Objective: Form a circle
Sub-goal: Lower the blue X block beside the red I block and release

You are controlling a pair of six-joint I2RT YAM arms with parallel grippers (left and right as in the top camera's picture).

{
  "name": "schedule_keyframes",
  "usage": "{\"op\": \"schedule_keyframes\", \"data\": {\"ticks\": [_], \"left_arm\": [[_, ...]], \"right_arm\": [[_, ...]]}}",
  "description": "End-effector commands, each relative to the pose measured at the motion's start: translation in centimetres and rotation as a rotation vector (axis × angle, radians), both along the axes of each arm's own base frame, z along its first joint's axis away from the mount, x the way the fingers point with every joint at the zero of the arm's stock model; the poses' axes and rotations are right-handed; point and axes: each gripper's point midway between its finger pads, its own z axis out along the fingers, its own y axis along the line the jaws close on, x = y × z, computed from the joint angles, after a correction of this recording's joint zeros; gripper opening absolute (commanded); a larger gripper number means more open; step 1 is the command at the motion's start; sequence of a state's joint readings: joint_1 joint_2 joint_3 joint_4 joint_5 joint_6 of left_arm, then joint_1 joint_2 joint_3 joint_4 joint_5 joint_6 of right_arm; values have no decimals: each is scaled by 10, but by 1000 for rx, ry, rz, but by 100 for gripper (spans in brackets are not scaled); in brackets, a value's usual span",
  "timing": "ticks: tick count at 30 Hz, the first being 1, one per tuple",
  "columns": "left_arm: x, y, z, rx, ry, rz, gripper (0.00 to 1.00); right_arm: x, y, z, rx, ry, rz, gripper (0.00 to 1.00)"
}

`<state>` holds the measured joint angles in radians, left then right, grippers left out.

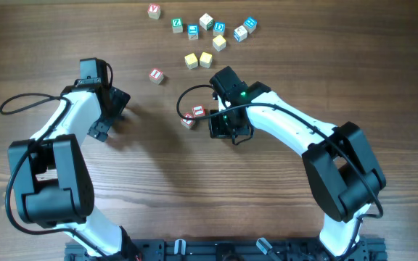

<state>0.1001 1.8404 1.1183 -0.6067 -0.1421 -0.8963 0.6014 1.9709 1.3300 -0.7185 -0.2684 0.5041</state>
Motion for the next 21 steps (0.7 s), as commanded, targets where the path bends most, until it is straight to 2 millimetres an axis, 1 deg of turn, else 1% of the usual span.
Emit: {"op": "schedule_keyframes", "data": {"ticks": [1,5,8,13,18,21], "left_arm": [[-4,4,-5,14,18,9,100],[-4,4,-5,14,18,9,100],[-4,4,-5,14,18,9,100],[-4,4,-5,14,18,9,100],[-4,4,-5,14,18,9,100],[-4,4,-5,14,18,9,100]], "right_arm": [[8,-4,10,-22,-57,-11,4],[10,-3,10,-19,-61,-11,4],[8,-7,8,-41,-58,-14,4],[20,-3,11,-29,-110,-23,4],[27,1,13,-9,-137,-23,4],[27,1,13,-9,-138,-22,4]]}}
